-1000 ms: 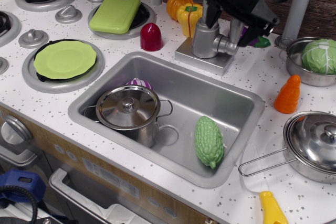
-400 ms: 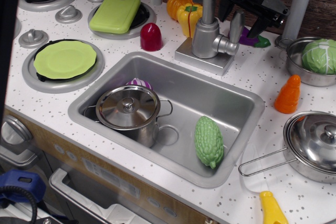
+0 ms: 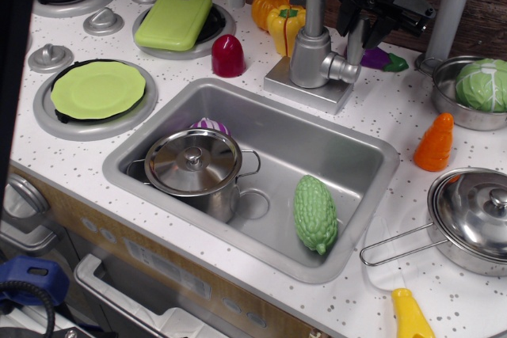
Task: Turn lever vertical to front
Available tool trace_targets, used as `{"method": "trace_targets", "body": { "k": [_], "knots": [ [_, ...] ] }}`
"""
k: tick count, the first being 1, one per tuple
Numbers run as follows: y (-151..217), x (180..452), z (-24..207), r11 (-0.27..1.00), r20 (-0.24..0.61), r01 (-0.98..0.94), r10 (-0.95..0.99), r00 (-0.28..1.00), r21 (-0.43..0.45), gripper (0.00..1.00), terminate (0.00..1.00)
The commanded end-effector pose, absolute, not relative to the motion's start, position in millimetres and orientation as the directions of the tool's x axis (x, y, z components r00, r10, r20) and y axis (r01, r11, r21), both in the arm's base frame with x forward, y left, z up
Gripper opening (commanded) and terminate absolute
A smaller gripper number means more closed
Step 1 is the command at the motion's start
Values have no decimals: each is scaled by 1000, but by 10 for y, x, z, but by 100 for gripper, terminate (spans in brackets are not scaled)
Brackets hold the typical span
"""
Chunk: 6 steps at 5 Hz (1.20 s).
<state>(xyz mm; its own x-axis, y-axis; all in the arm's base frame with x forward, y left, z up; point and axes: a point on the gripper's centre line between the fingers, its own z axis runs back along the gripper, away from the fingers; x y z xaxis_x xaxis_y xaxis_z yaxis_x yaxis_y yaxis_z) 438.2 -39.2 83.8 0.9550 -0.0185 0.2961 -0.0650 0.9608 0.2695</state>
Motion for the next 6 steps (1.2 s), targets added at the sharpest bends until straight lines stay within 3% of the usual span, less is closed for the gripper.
{"method": "trace_targets", "body": {
  "k": [1, 4, 6],
  "knots": [
    [-456, 4195, 1025, 955, 332, -165, 77, 940, 245, 0, 0],
    [-369, 3771, 724, 968, 234, -235, 209, 950, 92, 0, 0],
    [-349, 3711, 540, 971, 232, -232, 213, 949, 55, 0, 0]
  ]
}}
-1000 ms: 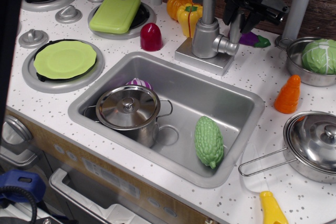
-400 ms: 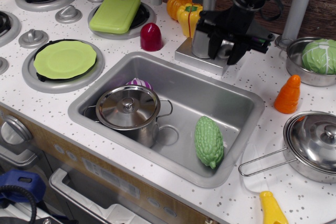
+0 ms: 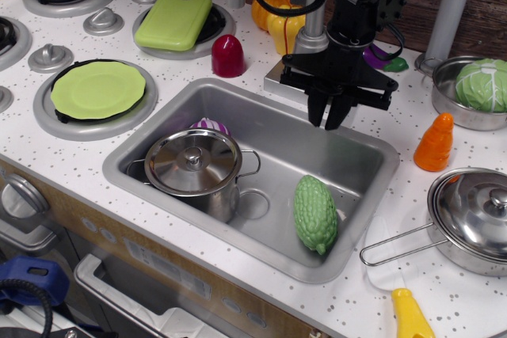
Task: Turn lever vertical to front
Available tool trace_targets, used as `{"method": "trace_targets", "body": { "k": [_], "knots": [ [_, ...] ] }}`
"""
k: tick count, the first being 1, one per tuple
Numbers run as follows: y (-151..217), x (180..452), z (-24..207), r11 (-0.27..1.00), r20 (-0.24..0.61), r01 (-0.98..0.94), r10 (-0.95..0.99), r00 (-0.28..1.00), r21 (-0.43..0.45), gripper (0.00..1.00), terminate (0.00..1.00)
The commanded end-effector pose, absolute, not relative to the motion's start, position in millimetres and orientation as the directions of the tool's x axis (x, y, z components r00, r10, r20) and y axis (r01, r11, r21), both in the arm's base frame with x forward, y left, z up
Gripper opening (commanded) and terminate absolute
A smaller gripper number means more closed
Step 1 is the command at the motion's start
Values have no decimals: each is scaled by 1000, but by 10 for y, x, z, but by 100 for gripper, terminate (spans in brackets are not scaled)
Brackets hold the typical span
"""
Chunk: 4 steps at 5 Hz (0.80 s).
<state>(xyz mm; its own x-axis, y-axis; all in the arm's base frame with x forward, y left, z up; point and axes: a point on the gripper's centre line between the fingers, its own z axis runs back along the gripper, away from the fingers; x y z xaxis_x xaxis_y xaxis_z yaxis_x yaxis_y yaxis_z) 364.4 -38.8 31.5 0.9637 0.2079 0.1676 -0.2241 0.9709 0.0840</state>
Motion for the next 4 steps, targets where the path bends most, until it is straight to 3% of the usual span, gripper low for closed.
{"method": "trace_targets", "body": {
  "k": [1, 3, 4],
  "knots": [
    [-341, 3725, 563, 972, 224, -223, 203, 953, 69, 100, 0],
    [-336, 3639, 853, 957, 198, -75, 19, 980, 281, 100, 0],
    [-336, 3639, 853, 957, 198, -75, 19, 980, 281, 100, 100]
  ]
}}
